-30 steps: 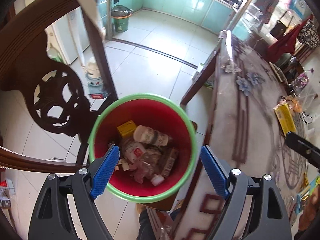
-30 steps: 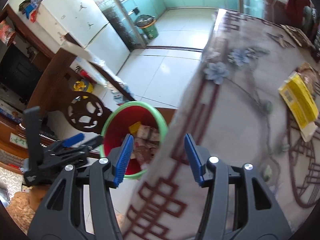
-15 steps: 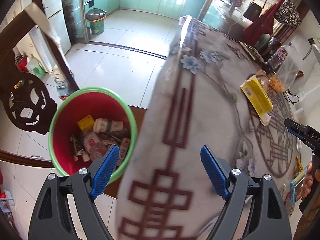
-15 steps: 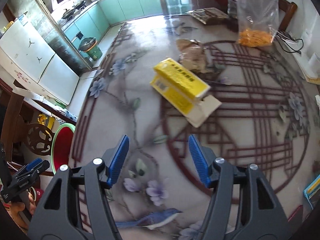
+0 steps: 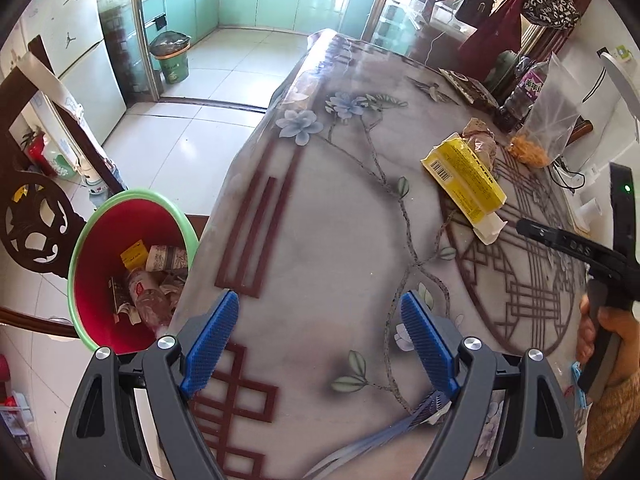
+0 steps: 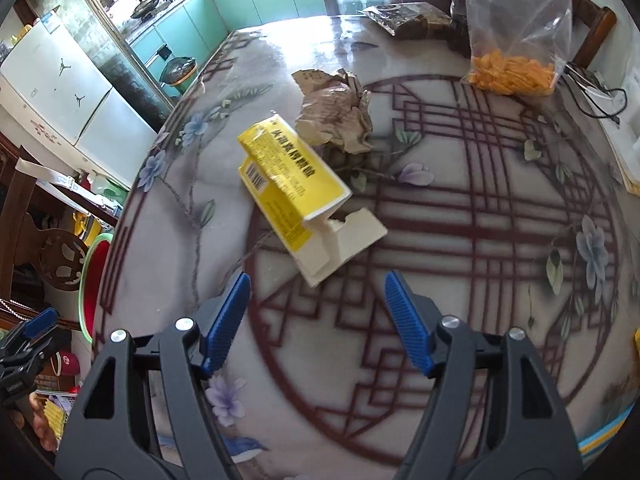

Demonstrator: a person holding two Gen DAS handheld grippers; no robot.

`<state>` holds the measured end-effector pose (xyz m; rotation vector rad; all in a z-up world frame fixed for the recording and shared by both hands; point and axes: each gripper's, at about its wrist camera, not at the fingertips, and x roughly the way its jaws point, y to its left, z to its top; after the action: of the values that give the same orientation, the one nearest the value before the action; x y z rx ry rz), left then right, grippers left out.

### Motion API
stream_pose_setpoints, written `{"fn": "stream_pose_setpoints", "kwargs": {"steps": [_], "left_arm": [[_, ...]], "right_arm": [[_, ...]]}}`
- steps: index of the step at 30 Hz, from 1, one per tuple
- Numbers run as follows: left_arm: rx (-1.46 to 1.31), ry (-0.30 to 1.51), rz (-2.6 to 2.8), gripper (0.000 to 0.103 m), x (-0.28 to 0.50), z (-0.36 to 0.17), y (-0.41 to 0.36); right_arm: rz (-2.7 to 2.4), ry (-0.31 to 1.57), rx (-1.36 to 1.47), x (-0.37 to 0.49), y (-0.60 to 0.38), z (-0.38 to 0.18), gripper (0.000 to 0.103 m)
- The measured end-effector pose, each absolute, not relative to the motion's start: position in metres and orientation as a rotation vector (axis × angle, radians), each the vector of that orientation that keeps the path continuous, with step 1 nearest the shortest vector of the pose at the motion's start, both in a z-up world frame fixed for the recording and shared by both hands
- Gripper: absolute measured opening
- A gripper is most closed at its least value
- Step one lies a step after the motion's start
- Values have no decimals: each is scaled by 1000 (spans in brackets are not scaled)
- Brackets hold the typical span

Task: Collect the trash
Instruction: 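Move both open tools back over the table, then grasp the yellow medicine box with the right tool while the left tool grasps crumpled newspaper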

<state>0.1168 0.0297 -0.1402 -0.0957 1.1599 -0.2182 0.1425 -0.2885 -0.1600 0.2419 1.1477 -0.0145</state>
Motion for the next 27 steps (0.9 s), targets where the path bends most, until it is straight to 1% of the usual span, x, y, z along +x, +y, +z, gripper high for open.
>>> {"fn": "stream_pose_setpoints", "kwargs": {"steps": [3, 6, 11, 12, 13, 15, 19, 27], "left_arm": [[-95, 1169, -196, 80, 121, -140, 25], [-101, 1180, -191, 80, 129, -141, 17], [-67, 1179, -217, 80, 151, -138, -11], [-59, 1173, -224, 80, 157, -135, -18], [-55, 1166, -233, 80, 163, -132, -25], [-37, 1131, -273, 80, 177, -120, -44], [12, 1081, -357, 80, 205, -107, -86], [-4, 1127, -459, 80, 268, -130, -186]], "right_arm": [[2, 1155, 232, 162, -294, -165, 68], [20, 1168, 218, 186, -297, -173, 71], [71, 1201, 219, 214, -293, -192, 71], [85, 1204, 218, 216, -292, -195, 60], [99, 1214, 220, 218, -291, -200, 47], [109, 1224, 238, 216, -292, -207, 42], [97, 1187, 314, 189, -309, -200, 40], [-46, 1192, 497, 99, -367, -197, 40]]}}
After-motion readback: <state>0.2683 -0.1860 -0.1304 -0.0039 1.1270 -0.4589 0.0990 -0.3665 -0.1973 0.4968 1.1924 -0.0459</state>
